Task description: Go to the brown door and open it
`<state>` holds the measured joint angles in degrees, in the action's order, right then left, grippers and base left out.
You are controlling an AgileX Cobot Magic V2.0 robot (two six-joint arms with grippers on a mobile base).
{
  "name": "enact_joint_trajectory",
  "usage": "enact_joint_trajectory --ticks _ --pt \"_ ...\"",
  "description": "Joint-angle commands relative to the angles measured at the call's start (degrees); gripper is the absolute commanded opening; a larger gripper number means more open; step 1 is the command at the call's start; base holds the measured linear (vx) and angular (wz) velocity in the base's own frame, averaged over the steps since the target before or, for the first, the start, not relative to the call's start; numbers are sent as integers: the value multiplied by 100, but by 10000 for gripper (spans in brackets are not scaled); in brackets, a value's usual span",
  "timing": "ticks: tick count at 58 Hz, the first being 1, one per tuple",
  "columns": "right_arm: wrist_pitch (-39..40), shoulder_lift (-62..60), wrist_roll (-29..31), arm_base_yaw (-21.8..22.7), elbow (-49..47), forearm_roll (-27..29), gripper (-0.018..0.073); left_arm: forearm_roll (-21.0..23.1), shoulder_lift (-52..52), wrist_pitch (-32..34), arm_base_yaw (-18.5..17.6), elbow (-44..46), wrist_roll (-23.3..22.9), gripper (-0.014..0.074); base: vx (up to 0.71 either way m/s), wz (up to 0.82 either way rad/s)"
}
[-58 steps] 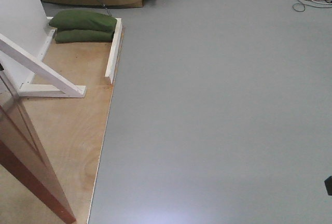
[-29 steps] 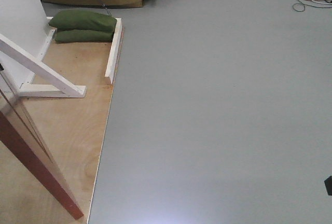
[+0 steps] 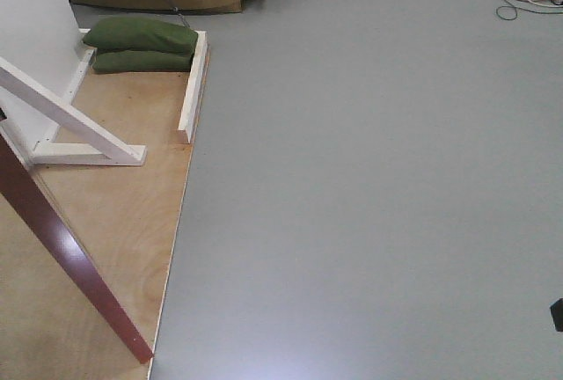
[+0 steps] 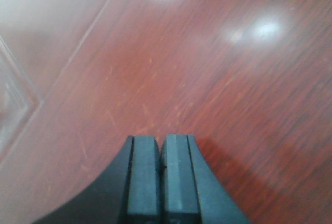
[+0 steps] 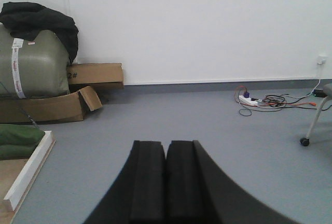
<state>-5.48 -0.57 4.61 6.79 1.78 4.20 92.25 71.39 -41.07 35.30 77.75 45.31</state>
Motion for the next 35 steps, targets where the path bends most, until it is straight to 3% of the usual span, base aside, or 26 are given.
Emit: enact_joint_trajectory --ticks 1,22,35 --pt "442 -74 27 29 27 -41 0 264 -70 -207 -192 163 -18 -3 0 0" --pt "442 -74 27 29 27 -41 0 261 258 -77 -732 213 -6 -3 0 0" --pt "442 -74 27 29 27 -41 0 -492 740 -59 -1120 1117 -6 -3 0 0"
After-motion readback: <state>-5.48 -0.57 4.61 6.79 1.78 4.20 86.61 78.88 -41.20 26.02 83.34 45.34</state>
